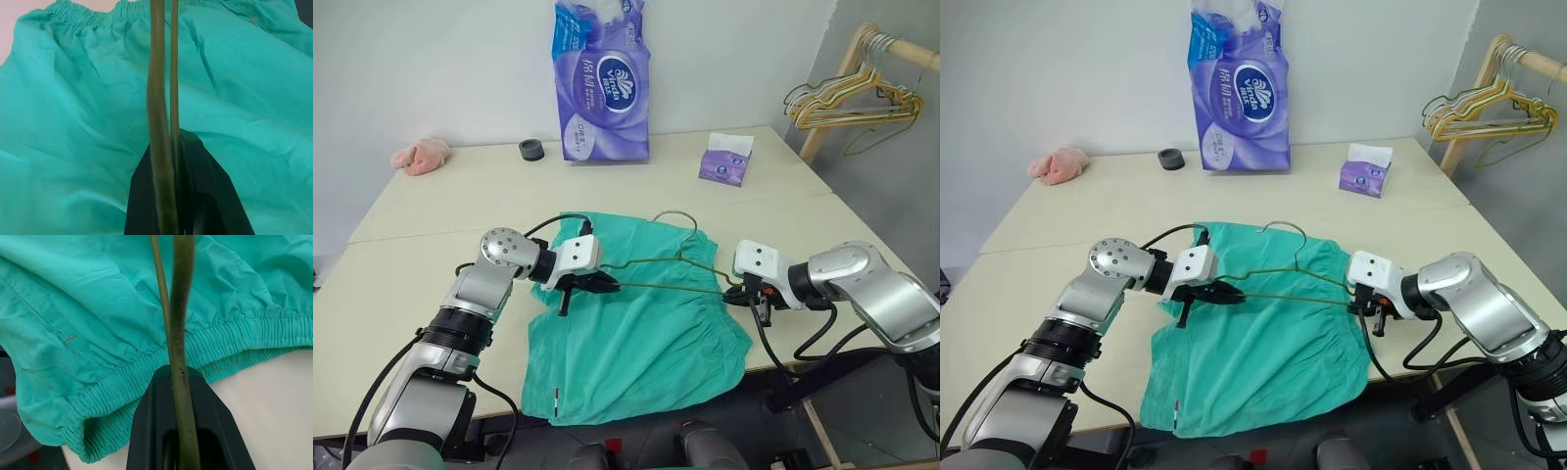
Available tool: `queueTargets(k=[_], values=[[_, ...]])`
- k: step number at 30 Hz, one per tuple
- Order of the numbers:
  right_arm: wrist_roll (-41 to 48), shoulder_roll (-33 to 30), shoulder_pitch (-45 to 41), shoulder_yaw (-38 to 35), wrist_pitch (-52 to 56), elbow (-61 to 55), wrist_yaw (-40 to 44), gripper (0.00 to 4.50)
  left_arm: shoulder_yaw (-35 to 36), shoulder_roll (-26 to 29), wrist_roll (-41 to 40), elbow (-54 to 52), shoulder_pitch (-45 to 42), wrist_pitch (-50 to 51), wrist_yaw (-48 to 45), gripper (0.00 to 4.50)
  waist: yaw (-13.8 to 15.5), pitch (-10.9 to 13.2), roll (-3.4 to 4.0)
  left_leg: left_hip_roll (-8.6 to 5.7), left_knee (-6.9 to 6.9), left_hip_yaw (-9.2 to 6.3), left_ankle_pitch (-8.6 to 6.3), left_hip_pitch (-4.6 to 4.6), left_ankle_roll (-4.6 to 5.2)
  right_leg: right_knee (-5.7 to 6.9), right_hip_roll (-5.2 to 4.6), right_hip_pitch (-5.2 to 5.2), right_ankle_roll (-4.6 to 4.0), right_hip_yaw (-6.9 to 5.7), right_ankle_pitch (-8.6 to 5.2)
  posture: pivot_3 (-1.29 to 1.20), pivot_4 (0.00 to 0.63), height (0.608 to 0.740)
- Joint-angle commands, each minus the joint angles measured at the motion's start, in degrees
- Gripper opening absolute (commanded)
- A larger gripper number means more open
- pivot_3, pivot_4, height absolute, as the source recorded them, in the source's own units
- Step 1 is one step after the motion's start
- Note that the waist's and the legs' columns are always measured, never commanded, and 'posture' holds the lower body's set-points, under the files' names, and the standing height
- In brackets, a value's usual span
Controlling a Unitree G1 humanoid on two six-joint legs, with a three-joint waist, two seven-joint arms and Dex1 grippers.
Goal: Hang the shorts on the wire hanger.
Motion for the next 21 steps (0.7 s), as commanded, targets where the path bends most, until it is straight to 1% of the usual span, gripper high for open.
queueTargets(k=[1,3,5,6,9,13,14,17,21], values=[[0.2,0.4,-0.4,-2.4,0.7,-1.2,-1.2,0.03,0.7,-1.7,-1.7,-0.4,-0.5,0.3,1.0,0.00,0.0,0.0,0.00,0.00,0.00,0.00,0.00,0.00,0.00,0.00,0.00,0.00,0.00,0.00,0.00,-0.22,0.044,0.740],[0.4,0.5,-0.2,-2.7,1.0,-1.5,-1.3,0.03,1.4,-2.4,-2.7,-0.3,-0.6,1.5,1.4,0.00,0.0,0.0,0.00,0.00,0.01,0.00,0.00,0.00,0.00,0.00,0.00,0.00,0.00,-0.01,0.00,-0.22,0.044,0.740],[0.6,0.5,-0.1,-3.1,1.3,-2.0,-1.4,0.00,2.1,-3.0,-2.8,0.4,-1.0,0.8,2.4,0.54,0.0,0.0,0.00,0.00,0.01,0.00,0.00,0.00,0.00,0.00,0.00,0.00,0.00,-0.01,0.00,-0.22,0.044,0.740],[0.8,0.5,-0.1,-3.4,1.6,-2.1,-1.5,0.00,2.7,-3.5,-3.2,0.5,-1.1,0.7,3.1,0.73,0.0,0.0,0.00,0.00,0.00,-0.01,0.00,0.00,0.00,0.01,0.00,0.00,0.00,-0.01,0.00,-0.22,0.044,0.740],[1.0,0.6,0.1,-4.1,1.8,-2.2,-1.8,0.00,4.3,-4.5,-4.9,0.2,-1.4,2.4,4.4,1.63,0.0,0.0,-0.01,0.00,0.01,-0.01,0.00,-0.01,0.00,0.00,-0.01,0.00,0.00,-0.01,0.00,-0.22,0.042,0.740],[2.2,0.3,1.1,-6.5,3.1,-2.1,-2.2,0.00,8.3,-5.6,-7.4,1.5,-3.3,5.1,8.7,2.83,0.0,0.0,-0.01,0.00,0.01,-0.04,0.00,-0.01,0.00,0.01,-0.02,0.00,0.00,-0.03,0.00,-0.22,0.043,0.740],[2.6,-0.2,1.8,-7.5,3.4,-2.3,-2.3,0.00,9.8,-5.4,-8.8,2.2,-4.4,7.4,9.7,2.83,0.0,0.0,-0.01,0.00,0.01,-0.04,0.00,-0.01,0.00,0.01,-0.02,0.00,0.00,-0.02,0.00,-0.22,0.042,0.740],[4.6,-1.2,4.4,-11.4,5.4,-2.9,-2.8,0.00,13.0,-4.1,-9.9,5.6,-7.3,9.3,12.4,2.83,0.1,0.0,-0.01,0.00,0.05,-0.07,0.00,-0.05,0.00,0.02,-0.02,0.00,0.01,-0.09,0.01,-0.22,0.043,0.740],[6.8,-3.6,9.8,-17.5,7.4,-3.4,-3.2,0.00,13.9,-1.8,-7.7,10.9,-9.0,6.2,14.2,2.83,0.1,0.0,0.01,-0.01,0.03,-0.07,0.00,-0.03,0.00,0.02,-0.02,0.01,0.01,-0.10,0.01,-0.22,0.044,0.740]])
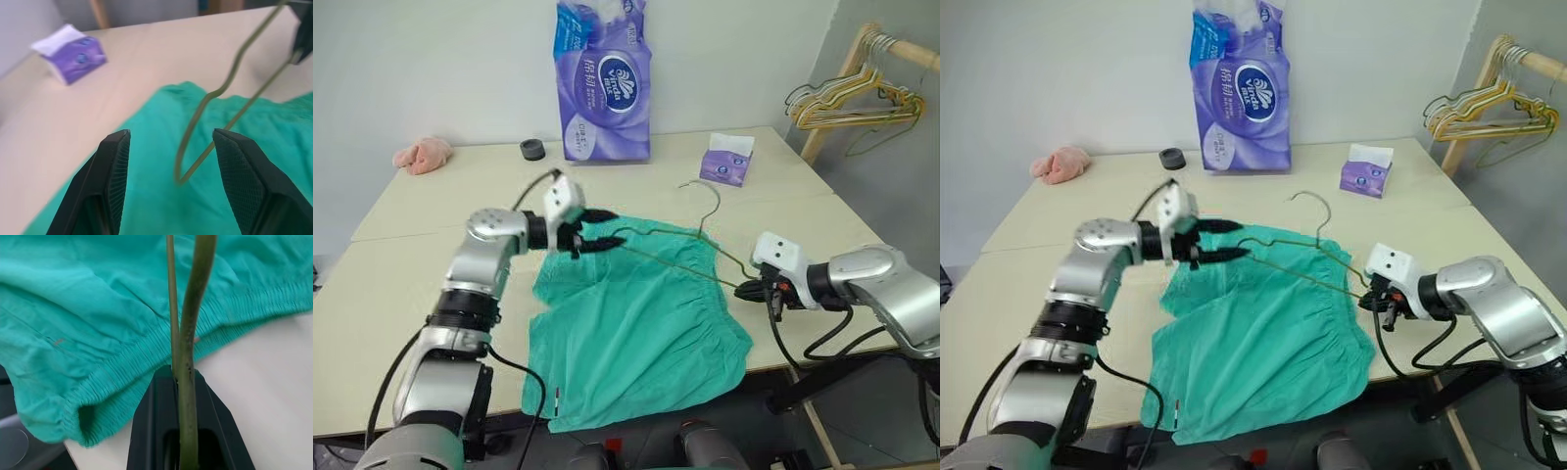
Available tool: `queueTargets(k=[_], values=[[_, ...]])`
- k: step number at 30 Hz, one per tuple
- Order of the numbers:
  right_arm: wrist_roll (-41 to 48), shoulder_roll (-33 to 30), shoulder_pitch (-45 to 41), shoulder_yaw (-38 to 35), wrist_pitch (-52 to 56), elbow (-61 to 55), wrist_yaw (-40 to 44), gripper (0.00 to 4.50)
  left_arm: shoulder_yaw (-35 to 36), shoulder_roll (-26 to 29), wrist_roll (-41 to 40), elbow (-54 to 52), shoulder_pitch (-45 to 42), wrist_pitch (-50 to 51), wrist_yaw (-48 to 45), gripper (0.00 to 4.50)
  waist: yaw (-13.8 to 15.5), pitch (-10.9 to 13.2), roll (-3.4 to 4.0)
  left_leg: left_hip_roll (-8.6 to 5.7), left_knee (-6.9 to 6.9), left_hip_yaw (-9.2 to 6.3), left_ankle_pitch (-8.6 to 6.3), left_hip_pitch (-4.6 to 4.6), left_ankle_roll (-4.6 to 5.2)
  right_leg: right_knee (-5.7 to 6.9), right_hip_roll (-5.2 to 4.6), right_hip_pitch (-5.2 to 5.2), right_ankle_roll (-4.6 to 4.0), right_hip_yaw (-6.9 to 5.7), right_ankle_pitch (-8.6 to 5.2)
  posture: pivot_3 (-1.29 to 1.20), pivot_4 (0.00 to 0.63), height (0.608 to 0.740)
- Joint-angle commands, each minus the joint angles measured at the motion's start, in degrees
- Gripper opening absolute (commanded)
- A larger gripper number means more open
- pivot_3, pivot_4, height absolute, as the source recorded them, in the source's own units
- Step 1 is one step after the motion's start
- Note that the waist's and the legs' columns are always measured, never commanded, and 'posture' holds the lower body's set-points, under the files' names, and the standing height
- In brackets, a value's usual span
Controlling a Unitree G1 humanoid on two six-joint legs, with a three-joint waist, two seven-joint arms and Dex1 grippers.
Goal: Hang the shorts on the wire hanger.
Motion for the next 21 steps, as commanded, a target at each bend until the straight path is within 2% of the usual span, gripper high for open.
queueTargets(k=[1,4,9,13,16,21], values=[[2.9,-2.7,4.8,-8.6,2.6,-1.6,-0.7,0.00,1.6,1.7,1.5,5.0,-1.8,-2.9,2.6,2.83,0.1,0.0,0.00,0.00,0.00,0.00,0.00,0.00,0.00,0.00,0.00,0.00,0.00,0.00,0.00,-0.23,0.045,0.740],[6.4,-2.8,12.3,-17.7,7.9,-2.5,-1.6,0.00,1.4,2.3,1.8,7.0,-1.3,-3.9,2.7,2.83,0.3,0.0,-0.03,0.00,0.00,-0.04,0.00,-0.02,0.00,-0.01,0.01,0.02,0.00,-0.03,0.00,-0.23,0.049,0.740],[11.2,-1.2,22.5,-27.6,14.8,-7.0,-3.0,0.00,-0.3,1.8,-0.8,0.5,3.6,-0.7,-1.8,2.83,0.2,0.0,-0.02,-0.01,0.00,-0.02,0.00,-0.01,0.00,0.00,0.02,0.05,0.01,-0.01,0.00,-0.24,0.053,0.740],[14.2,0.9,29.1,-33.2,18.4,-10.2,-4.7,0.00,-1.1,1.6,-2.2,-3.9,6.4,2.2,-4.4,2.83,0.2,0.0,-0.03,0.00,0.00,-0.03,0.00,0.00,0.00,0.01,0.06,0.06,0.01,-0.01,-0.01,-0.25,0.054,0.740],[16.5,2.8,33.8,-36.5,20.9,-12.5,-5.4,0.00,-2.9,2.8,-4.3,-9.0,9.3,5.2,-10.0,2.83,0.2,0.0,-0.03,0.00,0.00,-0.02,0.00,0.01,0.00,0.00,0.13,0.08,0.20,0.00,-0.12,-0.25,0.056,0.740],[20.2,5.1,38.7,-40.1,24.3,-14.4,-6.3,0.00,-4.5,3.8,-3.1,-10.0,10.4,1.3,-13.1,2.83,0.2,0.0,-0.03,0.00,-0.01,0.05,0.00,0.08,0.00,-0.01,0.19,0.13,0.25,0.05,-0.15,-0.25,0.058,0.740]])
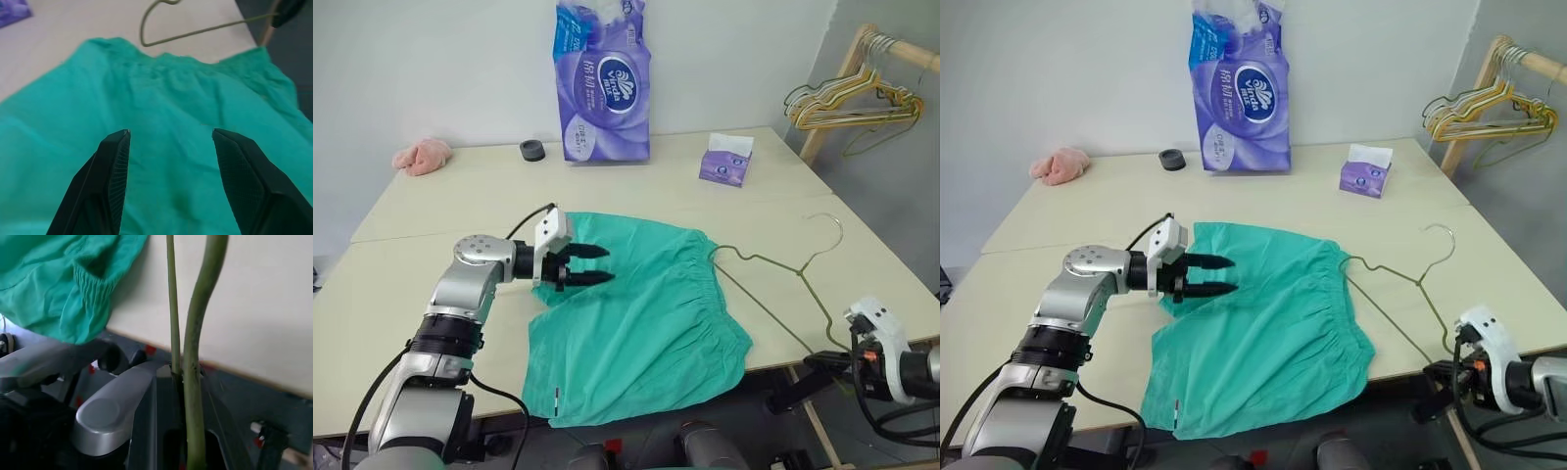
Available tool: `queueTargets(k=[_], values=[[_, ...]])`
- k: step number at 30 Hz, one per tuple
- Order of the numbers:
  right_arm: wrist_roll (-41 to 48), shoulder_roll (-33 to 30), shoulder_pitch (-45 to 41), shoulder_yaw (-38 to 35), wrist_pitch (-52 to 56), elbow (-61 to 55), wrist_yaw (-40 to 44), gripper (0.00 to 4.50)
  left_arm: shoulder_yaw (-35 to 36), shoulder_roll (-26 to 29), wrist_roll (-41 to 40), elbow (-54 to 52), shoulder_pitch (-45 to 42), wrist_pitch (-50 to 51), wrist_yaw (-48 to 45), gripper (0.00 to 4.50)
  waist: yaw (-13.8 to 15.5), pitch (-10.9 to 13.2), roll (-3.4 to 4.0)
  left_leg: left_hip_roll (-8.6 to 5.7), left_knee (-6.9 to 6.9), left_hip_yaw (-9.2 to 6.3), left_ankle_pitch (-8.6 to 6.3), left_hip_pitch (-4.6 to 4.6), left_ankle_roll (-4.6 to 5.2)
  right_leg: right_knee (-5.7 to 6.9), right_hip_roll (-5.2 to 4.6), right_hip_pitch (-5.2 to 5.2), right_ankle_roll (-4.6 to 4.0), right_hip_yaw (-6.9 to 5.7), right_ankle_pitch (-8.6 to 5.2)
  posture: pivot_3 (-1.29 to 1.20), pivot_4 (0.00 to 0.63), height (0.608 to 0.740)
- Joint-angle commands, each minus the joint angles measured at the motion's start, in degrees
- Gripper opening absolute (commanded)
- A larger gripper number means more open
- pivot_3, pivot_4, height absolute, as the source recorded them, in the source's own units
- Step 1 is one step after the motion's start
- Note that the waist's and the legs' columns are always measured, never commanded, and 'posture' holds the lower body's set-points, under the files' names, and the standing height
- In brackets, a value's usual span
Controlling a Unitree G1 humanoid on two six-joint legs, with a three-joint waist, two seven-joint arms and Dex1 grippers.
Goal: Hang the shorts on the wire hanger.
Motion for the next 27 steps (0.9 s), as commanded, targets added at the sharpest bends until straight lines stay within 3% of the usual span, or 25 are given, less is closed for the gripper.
queueTargets(k=[1,16,27], values=[[3.7,1.0,2.6,-4.0,2.1,-3.1,-0.1,0.00,0.3,0.3,0.6,-0.5,-1.6,-3.6,0.0,2.83,0.0,0.0,-0.01,0.00,0.00,-0.02,0.00,0.02,0.00,-0.03,0.07,0.05,0.01,-0.02,-0.01,-0.25,0.058,0.740],[10.4,2.4,8.4,-10.5,4.7,-2.7,-1.9,0.00,1.1,-2.9,1.1,1.9,-3.3,-7.0,5.6,2.83,0.2,0.0,-0.03,0.02,0.01,0.06,-0.01,0.07,0.01,-0.15,0.11,0.16,0.06,0.07,-0.04,-0.25,0.059,0.740],[12.6,0.8,9.1,-5.6,3.5,-3.1,-1.7,0.00,0.6,-3.4,1.6,2.6,-3.4,-8.2,6.4,2.83,0.2,0.0,-0.04,0.02,-0.01,0.09,-0.02,0.08,0.01,-0.17,0.13,0.16,0.06,0.10,-0.04,-0.25,0.061,0.740]])
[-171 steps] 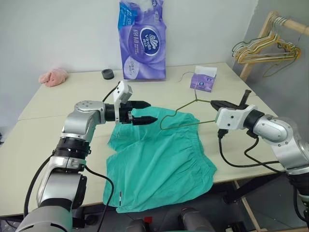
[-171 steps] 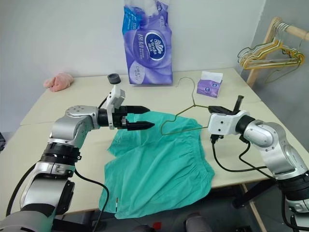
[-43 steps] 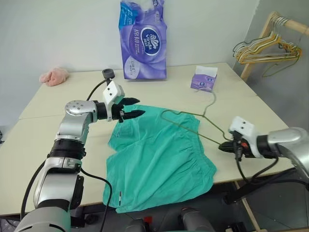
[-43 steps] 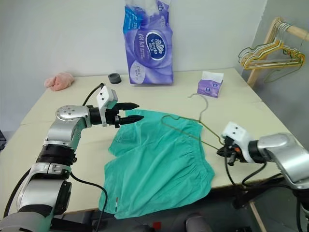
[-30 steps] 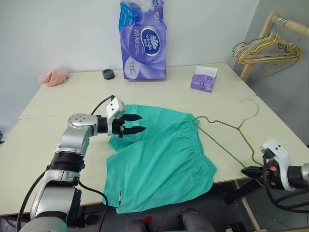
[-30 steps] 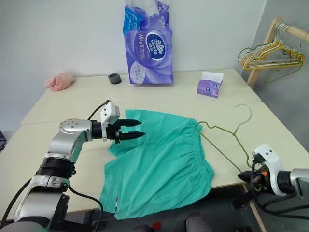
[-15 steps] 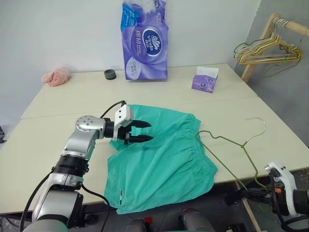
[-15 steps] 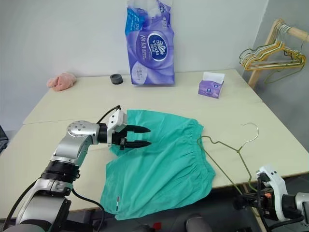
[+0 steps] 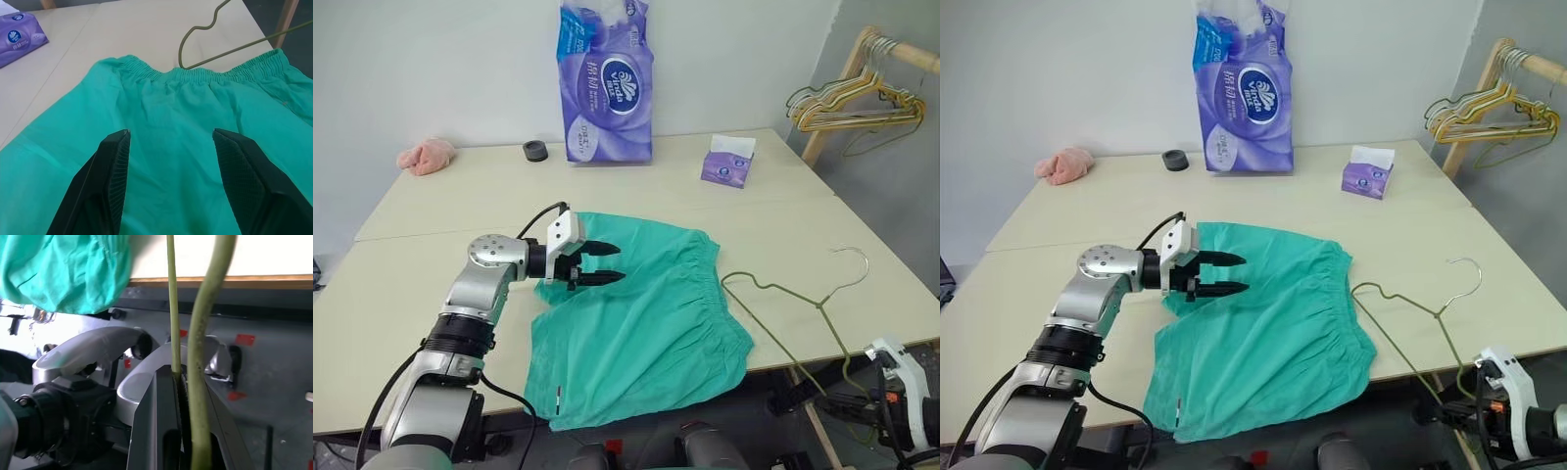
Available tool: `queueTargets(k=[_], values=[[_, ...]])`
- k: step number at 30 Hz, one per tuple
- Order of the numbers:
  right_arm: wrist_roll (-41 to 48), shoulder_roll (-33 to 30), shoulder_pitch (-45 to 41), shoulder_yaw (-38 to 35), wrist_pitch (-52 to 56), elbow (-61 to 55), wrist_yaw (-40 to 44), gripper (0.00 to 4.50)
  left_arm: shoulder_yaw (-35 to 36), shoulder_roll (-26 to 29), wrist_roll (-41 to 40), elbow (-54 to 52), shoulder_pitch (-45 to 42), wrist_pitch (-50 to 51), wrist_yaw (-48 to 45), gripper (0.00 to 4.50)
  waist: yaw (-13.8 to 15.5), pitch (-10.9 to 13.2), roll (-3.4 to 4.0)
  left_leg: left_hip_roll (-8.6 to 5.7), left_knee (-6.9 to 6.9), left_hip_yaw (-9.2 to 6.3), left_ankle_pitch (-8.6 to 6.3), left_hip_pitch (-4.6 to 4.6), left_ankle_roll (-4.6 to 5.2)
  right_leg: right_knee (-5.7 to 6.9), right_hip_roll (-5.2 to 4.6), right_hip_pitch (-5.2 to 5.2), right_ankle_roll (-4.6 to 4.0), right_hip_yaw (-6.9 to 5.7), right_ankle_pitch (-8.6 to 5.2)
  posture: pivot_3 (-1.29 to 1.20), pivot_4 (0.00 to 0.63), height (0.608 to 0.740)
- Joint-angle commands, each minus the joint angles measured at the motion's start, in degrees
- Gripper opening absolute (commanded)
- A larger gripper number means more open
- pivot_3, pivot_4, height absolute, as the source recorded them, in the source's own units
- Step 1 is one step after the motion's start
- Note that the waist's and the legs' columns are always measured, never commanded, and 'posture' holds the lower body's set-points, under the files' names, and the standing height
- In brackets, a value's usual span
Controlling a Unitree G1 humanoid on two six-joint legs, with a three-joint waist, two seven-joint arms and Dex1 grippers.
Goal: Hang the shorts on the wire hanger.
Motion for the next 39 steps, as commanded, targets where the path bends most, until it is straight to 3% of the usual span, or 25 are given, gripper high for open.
queueTargets(k=[1,10,21,31,39], values=[[2.0,-1.4,-0.9,1.9,-0.4,-1.1,0.0,0.00,0.8,0.1,0.2,-0.1,-1.4,-1.1,0.5,2.83,0.0,0.0,0.00,0.00,0.00,0.00,0.00,0.00,0.00,0.00,0.00,0.00,0.00,0.00,0.00,-0.25,0.061,0.740],[2.7,-3.9,-3.3,5.6,-1.0,3.8,0.4,0.00,1.1,0.3,0.5,0.0,-1.0,-2.0,1.5,2.83,0.1,0.0,-0.02,0.00,0.00,0.00,0.00,0.00,0.00,-0.02,0.00,0.00,0.00,0.00,0.00,-0.23,0.060,0.740],[6.4,-0.3,-20.8,13.9,4.8,11.7,-3.7,0.00,2.1,-0.3,0.1,2.0,-2.7,-1.2,3.9,2.83,0.1,0.0,-0.03,0.01,-0.01,0.02,-0.01,-0.01,0.02,-0.02,0.02,-0.02,-0.01,0.05,0.00,-0.22,0.061,0.740],[8.5,-4.4,-16.0,16.1,7.0,11.1,-1.7,0.00,3.0,0.1,1.3,4.2,-3.3,-4.3,7.0,2.83,0.6,0.0,-0.06,0.00,-0.01,-0.01,-0.02,-0.02,0.03,-0.03,0.00,-0.01,0.00,0.02,0.00,-0.20,0.064,0.740],[8.7,3.0,-24.8,14.6,10.0,16.3,-7.0,0.00,3.1,-0.6,1.2,4.3,-3.6,-4.4,7.8,2.83,0.6,0.1,-0.05,0.02,0.00,0.00,-0.02,0.00,0.03,-0.03,0.01,-0.01,0.00,0.04,0.00,-0.20,0.066,0.740]])
